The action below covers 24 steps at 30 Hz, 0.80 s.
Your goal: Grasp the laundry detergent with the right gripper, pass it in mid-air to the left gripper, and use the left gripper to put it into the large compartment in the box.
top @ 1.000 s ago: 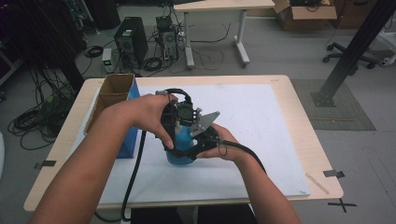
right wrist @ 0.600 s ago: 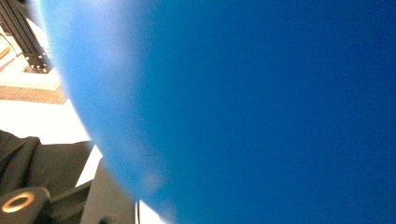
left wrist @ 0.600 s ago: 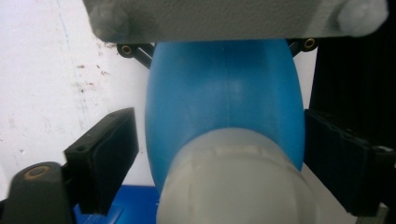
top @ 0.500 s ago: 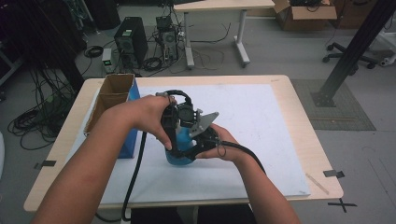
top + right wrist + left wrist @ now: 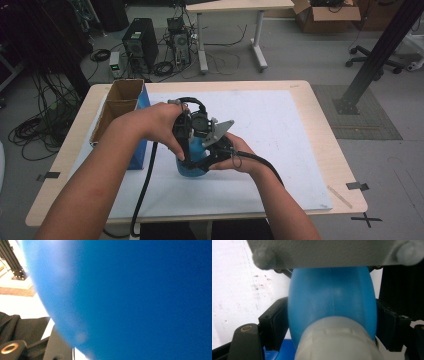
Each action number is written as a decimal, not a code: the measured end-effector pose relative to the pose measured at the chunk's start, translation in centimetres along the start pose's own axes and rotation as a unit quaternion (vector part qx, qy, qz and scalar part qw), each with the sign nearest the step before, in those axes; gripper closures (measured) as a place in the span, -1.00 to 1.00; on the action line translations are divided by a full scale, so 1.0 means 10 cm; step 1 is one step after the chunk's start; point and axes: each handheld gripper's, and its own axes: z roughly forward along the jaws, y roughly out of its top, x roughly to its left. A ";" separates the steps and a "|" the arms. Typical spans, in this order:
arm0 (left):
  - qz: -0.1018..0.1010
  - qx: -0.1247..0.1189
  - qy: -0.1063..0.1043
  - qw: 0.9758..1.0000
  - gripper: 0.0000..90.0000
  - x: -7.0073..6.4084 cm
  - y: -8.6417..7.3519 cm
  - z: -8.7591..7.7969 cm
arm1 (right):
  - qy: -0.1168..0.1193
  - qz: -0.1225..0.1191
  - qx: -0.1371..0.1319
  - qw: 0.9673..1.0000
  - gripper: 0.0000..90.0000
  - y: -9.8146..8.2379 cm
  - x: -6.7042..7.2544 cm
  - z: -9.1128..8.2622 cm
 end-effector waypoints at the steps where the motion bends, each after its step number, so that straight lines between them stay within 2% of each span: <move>1: 0.000 0.000 0.000 1.000 -0.49 0.00 0.00 0.00 | -0.001 -0.002 -0.001 1.000 0.01 0.00 0.00 0.00; 24: 0.000 -0.006 0.001 1.000 -0.20 0.00 -0.01 0.00 | 0.003 0.002 -0.003 1.000 0.01 0.03 0.01 0.00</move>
